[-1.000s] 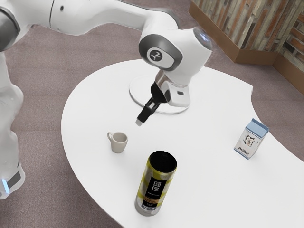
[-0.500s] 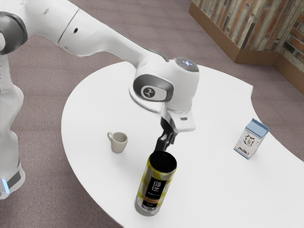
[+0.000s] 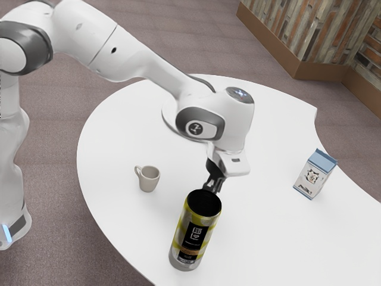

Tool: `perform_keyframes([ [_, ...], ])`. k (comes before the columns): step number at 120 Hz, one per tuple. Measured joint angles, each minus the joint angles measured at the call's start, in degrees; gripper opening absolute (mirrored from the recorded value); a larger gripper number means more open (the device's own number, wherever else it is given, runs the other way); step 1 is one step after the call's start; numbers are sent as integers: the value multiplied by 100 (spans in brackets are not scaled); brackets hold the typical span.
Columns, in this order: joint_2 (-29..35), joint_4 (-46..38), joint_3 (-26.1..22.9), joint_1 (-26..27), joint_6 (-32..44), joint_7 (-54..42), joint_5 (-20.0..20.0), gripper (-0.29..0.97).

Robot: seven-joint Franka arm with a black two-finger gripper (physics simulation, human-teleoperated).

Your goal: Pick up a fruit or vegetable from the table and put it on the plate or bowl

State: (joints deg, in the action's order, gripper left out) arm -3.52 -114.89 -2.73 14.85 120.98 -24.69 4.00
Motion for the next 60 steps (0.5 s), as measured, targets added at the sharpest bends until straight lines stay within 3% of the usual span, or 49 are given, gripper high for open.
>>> perform_keyframes([
  [16,-122,22,1,-219,18,-16,75,68],
  [60,-365,141,-36,-151,42,-49,106,68],
])
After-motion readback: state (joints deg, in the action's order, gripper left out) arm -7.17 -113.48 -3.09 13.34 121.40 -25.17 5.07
